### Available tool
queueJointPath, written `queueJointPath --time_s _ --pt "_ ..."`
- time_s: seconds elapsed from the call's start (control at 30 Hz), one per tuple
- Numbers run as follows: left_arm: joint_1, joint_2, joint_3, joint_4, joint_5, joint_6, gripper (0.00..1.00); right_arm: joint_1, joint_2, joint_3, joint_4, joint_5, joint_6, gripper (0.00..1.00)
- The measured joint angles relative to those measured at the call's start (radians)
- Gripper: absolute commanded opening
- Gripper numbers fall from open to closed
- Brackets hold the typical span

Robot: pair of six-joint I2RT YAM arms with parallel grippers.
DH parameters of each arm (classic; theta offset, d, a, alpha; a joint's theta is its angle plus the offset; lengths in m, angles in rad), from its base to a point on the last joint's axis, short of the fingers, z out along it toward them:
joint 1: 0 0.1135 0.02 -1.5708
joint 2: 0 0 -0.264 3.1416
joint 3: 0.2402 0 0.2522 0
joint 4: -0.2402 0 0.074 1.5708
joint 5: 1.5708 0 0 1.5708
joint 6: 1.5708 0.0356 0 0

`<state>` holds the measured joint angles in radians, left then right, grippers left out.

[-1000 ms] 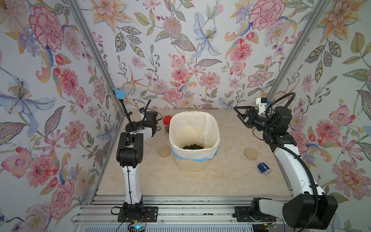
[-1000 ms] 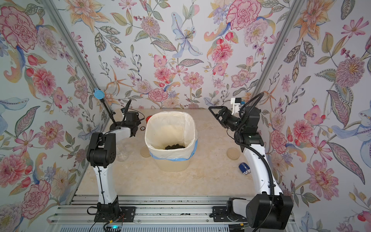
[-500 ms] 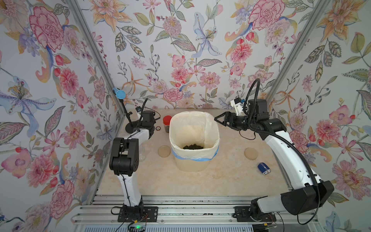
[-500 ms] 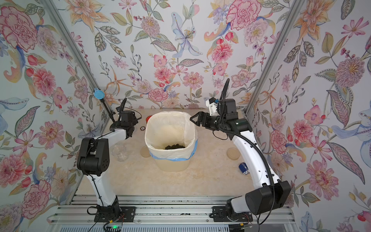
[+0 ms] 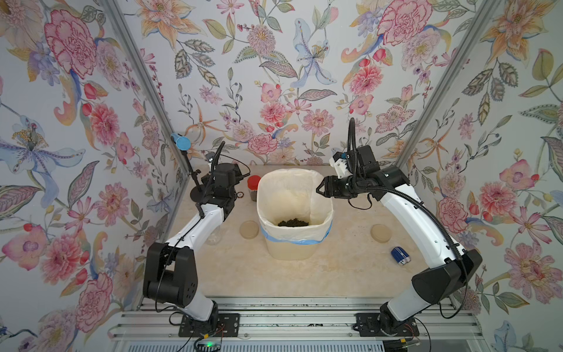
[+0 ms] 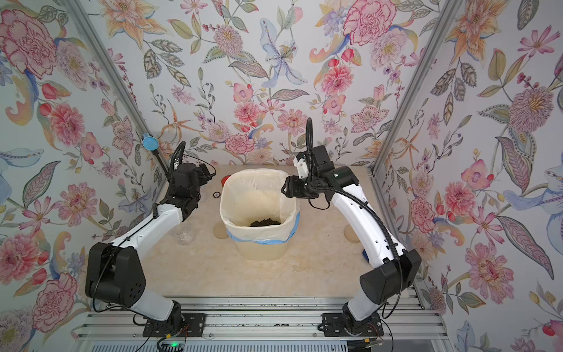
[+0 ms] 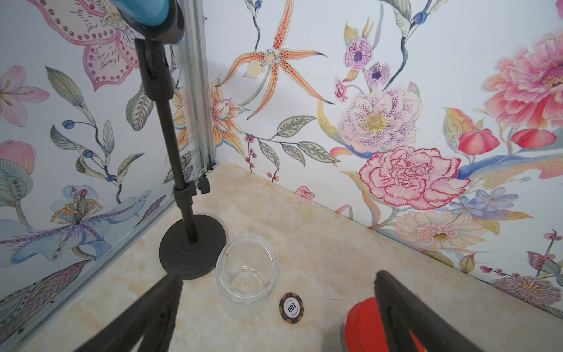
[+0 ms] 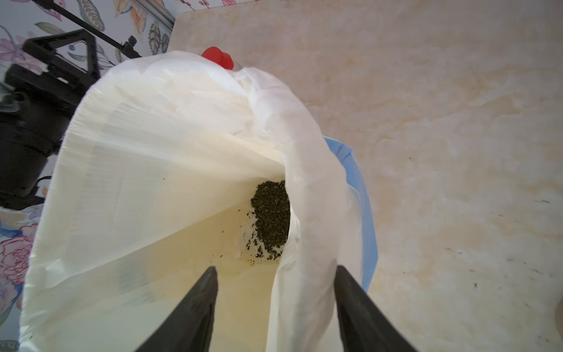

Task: Empty moldy tea leaves from jars
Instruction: Move the trash bin to the center of the board.

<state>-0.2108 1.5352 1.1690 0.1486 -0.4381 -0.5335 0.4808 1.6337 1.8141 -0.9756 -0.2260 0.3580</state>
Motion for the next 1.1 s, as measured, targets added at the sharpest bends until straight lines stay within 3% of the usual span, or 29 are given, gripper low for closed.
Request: queueJointPath --time_s 0.3,0.53,0.87,1.1 --pt "0.001 -0.117 -0.066 0.001 0.064 0.0 1.0 0.082 0.09 0.119 -0.104 0.189 -0.019 0.23" --pt "0.001 -0.128 -0.081 0.001 0.093 0.018 1.0 0.101 0.112 0.186 -0.153 0.278 -0.023 0.08" --pt "0.001 -0.127 -0.087 0.011 0.141 0.034 1.0 0.079 0.118 0.195 -0.163 0.295 -0.031 0.02" --pt "0.001 -0.069 -0.086 0.028 0.183 0.042 1.0 -0.006 0.098 0.168 -0.157 0.295 -0.045 0.0"
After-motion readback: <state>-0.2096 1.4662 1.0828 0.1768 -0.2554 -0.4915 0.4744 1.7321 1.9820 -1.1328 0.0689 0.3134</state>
